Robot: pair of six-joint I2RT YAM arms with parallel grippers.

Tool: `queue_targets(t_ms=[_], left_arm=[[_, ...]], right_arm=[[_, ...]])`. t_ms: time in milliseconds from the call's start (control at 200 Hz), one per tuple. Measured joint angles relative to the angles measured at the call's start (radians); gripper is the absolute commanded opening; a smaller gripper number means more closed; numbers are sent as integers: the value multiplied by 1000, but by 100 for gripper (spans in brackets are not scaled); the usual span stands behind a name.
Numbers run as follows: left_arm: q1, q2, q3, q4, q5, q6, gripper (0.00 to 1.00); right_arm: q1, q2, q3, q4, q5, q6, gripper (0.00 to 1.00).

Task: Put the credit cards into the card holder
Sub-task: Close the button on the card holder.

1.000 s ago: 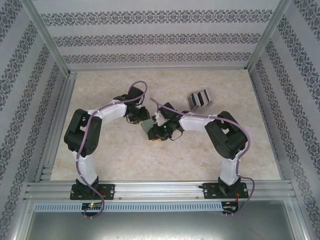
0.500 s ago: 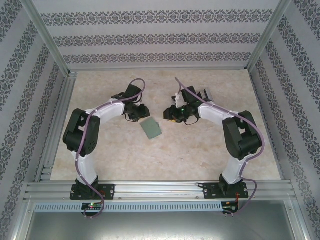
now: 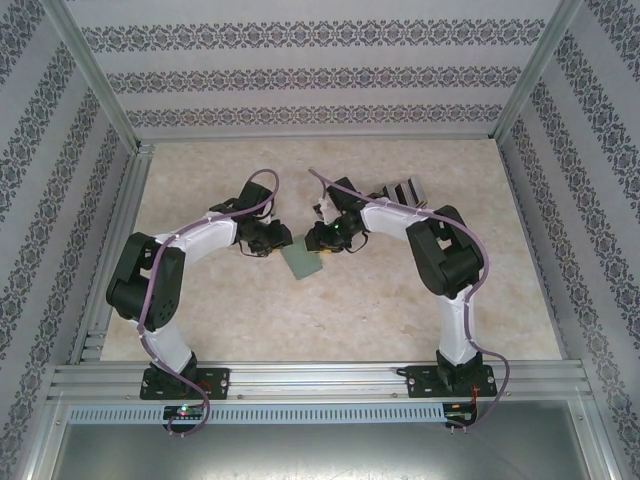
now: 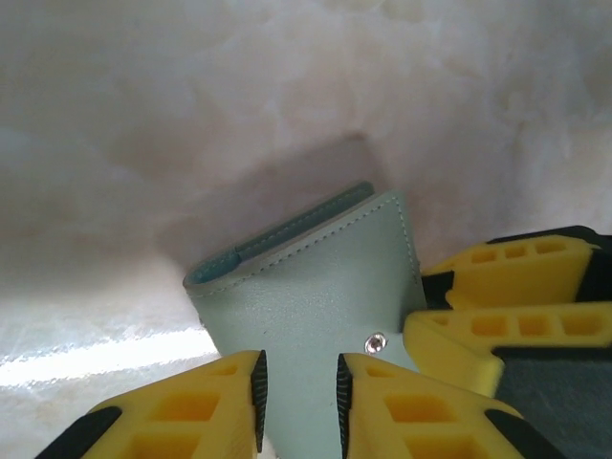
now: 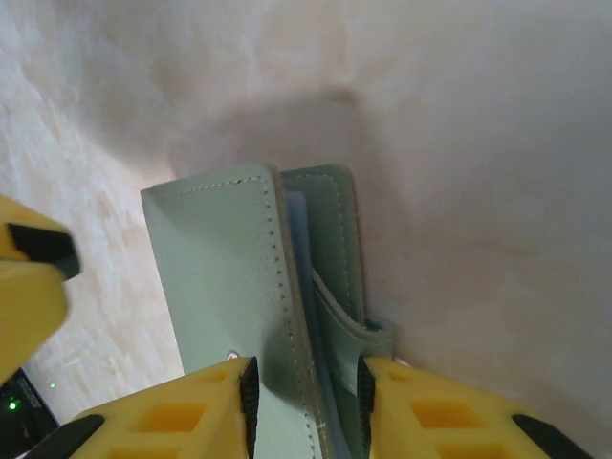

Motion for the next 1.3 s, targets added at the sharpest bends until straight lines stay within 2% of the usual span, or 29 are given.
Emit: queue_targets(t_ms=[190,290,410,590,724,1029,1189,1299], left_arm=[[0,27,-7,19,3,-8,27],[0,30,-7,21,2,-7,23],[0,30,-9,22,-5,-5,16],[0,31,-35,25,-26,7,0],[0,31,-60,45,-33,8,0],[0,31,-69,60,-35,9,0],[0,31,-71,60,-39,9,0],[0,31,-72,63,-39,9,0]], right_arm=[[54,0,13,-24,12,0,38],[65,-1,8,-20,9,1,38],[49,-23,-17,-23,31,-3,37],[-21,-59,-16,-48,89,-35,34],[-39,-51,5,-86,124,-63,34],[50,18,64,-112,131,-86,34],[52,56,100,-133,131,-86,33],[55,64,114,-145,141,-90,25]])
